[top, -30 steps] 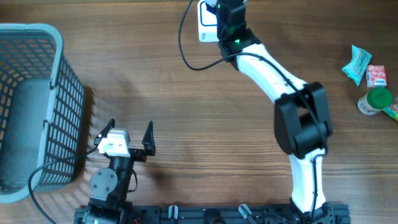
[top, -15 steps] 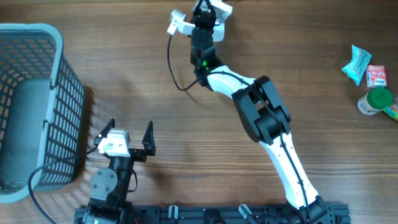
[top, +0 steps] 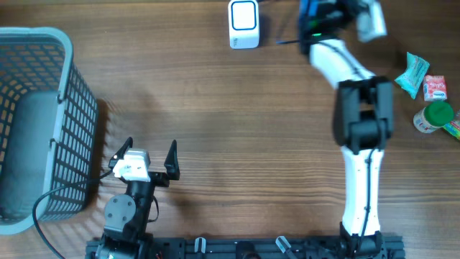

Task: Scan the item barcode
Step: 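Carry the white tissue box right and release it at the table edge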

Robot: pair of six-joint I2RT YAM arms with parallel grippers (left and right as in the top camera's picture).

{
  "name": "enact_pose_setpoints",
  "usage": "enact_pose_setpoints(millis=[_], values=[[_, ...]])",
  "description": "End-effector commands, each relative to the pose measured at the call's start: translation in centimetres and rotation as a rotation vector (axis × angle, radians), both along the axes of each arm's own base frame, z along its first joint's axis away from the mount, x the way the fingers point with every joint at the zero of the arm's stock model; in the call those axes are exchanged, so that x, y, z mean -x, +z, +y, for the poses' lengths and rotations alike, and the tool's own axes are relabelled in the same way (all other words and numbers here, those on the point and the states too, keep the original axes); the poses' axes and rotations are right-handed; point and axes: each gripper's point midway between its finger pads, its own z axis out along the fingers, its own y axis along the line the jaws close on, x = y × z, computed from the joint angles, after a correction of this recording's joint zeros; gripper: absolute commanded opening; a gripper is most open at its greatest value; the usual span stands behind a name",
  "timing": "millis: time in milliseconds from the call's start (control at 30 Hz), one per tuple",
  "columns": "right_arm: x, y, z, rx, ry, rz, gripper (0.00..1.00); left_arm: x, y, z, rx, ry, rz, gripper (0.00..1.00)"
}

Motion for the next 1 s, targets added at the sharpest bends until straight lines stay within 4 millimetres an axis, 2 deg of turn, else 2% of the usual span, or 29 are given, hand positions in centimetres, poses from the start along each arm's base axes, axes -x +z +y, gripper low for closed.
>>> enact_pose_setpoints(millis=[0,67,133,167,200,267,333,367,433,500,533,567,633,700,767,833,933,967], values=[[3.0,-3.7,-4.1,-0.158,-0.129,-0.179,0.54,0.0,-0.1,0.0,0.010,0.004,-0.003,1.00],[3.7,-7.4,-5.3,-0.329,-0.128,-0.164,0.55,0.0,-0.1,0.0,0.010,0.004,-0.003,1.00],[4.8,-11.0,-6.4,-0.535,-0.165,-0.174,0.61,0.0,-0.1,0.0,0.010,0.004,-0.003,1.00],[5.7,-12.1,-7.3,-0.610,-0.208,-0.192,0.76,0.0,-0.1,0.0,0.010,0.004,-0.003,1.00],[6.3,-12.6,-7.9,-0.641,-0.232,-0.188,1.00,0.0,-0.1,0.0,0.010,0.004,-0.003,1.00],[7.3,-11.9,-8.8,-0.651,-0.258,-0.166,1.00,0.0,-0.1,0.0,0.010,0.004,-0.003,1.00],[7.4,-7.6,-8.8,-0.656,-0.239,-0.220,1.00,0.0,-0.1,0.0,0.010,0.004,-0.003,1.00],[7.2,-4.9,-8.1,-0.696,-0.203,-0.257,1.00,0.0,-0.1,0.0,0.010,0.004,-0.003,1.00],[6.8,0.7,-4.2,-0.941,-0.068,-0.339,0.99,0.0,-0.1,0.0,0.010,0.004,-0.003,1.00],[8.3,7.3,0.7,-1.205,0.109,-0.377,1.00,0.0,-0.1,0.0,0.010,0.004,-0.003,1.00],[10.2,11.6,2.8,-1.293,0.203,-0.399,1.00,0.0,-0.1,0.0,0.010,0.004,-0.003,1.00],[12.7,15.3,3.9,-1.326,0.261,-0.427,1.00,0.0,-0.1,0.0,0.010,0.004,-0.003,1.00],[16.6,20.3,5.2,-1.356,0.347,-0.480,1.00,0.0,-0.1,0.0,0.010,0.004,-0.003,1.00],[21.5,24.8,6.5,-1.369,0.433,-0.535,1.00,0.0,-0.1,0.0,0.010,0.004,-0.003,1.00],[26.1,27.9,7.3,-1.369,0.497,-0.581,1.00,0.0,-0.1,0.0,0.010,0.004,-0.003,1.00],[30.0,29.6,7.8,-1.357,0.532,-0.611,1.00,0.0,-0.1,0.0,0.010,0.004,-0.003,1.00],[34.5,31.4,8.3,-1.337,0.580,-0.661,1.00,0.0,-0.1,0.0,0.010,0.004,-0.003,1.00],[35.3,31.6,8.4,-1.334,0.586,-0.668,1.00,0.0,-0.1,0.0,0.010,0.004,-0.003,1.00]])
